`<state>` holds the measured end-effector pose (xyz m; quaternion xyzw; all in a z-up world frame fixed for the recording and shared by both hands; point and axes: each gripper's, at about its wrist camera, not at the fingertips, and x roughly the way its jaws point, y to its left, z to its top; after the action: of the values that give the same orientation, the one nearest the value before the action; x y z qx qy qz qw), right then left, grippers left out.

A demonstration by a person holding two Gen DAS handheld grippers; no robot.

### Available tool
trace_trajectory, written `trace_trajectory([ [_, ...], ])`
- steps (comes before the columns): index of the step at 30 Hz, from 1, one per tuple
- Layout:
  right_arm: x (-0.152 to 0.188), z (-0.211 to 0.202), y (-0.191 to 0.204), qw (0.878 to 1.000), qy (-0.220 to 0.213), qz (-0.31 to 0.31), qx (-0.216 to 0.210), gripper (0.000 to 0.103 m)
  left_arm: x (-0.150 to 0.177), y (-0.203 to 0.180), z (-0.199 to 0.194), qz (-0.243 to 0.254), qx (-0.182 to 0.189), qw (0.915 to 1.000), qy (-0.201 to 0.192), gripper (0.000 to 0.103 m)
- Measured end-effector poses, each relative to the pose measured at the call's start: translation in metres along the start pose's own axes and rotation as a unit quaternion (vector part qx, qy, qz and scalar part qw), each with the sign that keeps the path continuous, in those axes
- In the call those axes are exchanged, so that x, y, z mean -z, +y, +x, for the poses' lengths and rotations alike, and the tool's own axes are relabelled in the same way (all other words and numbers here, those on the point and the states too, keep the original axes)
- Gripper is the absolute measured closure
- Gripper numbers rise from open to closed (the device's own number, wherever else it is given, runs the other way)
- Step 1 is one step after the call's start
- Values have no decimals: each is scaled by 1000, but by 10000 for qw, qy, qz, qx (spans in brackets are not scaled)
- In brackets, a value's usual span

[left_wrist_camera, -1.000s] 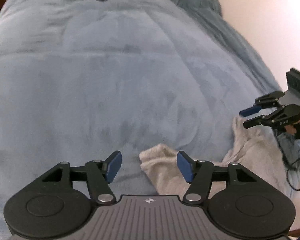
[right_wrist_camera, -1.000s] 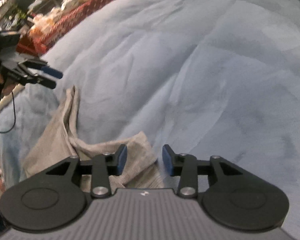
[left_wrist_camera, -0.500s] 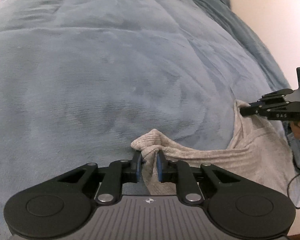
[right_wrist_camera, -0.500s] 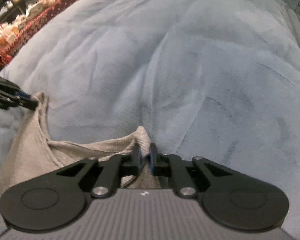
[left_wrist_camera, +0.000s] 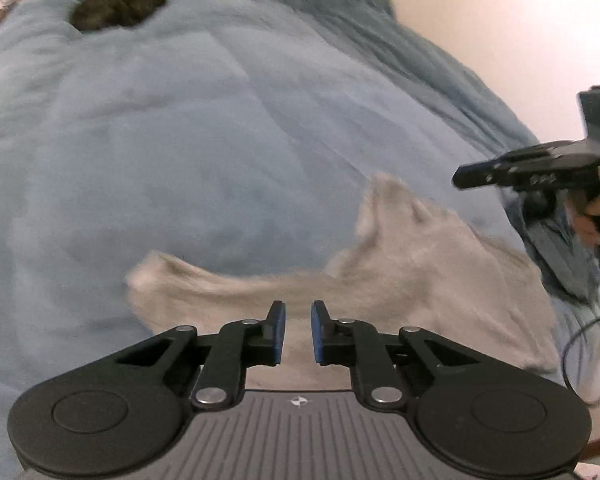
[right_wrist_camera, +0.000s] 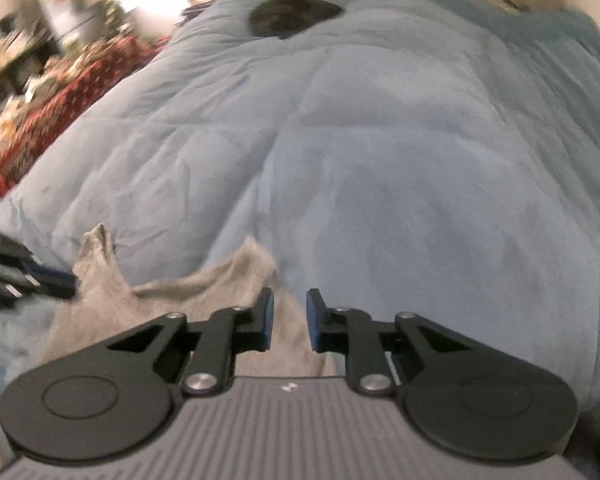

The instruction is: Fold clothes

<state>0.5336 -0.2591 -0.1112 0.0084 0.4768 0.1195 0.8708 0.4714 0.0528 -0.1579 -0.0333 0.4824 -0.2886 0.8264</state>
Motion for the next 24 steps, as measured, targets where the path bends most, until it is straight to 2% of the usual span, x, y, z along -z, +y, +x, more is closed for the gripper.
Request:
trace_trajectory([
  [4, 46, -35, -23, 9969, 54, 694, 353, 83, 11, -23, 15, -32, 18, 10000, 83, 91],
  [7, 78, -54, -42, 9926, 132, 1008, 668, 81, 14, -53, 17, 282, 134, 9994, 113, 91],
  [11, 102, -56, -63, 9910, 11, 1216, 561, 77, 24, -92, 24, 585, 214, 9974, 362, 91],
  [14, 120, -58, -78, 9894, -80, 1371, 480, 64, 36, -121, 25, 667, 366, 9961, 452, 90],
  [18, 143, -60, -98, 9866, -202, 1577, 372, 64, 47, -154, 32, 990, 589, 9917, 564, 90],
  [22, 164, -58, -120, 9814, -245, 1900, 118, 63, 51, -190, 39, 1491, 964, 9820, 650, 90],
  [23, 167, -57, -125, 9792, -236, 2016, -80, 75, 52, -198, 40, 1613, 1020, 9795, 641, 90],
  [24, 169, -57, -129, 9764, -256, 2129, -247, 100, 52, -206, 42, 1739, 1070, 9768, 640, 90],
])
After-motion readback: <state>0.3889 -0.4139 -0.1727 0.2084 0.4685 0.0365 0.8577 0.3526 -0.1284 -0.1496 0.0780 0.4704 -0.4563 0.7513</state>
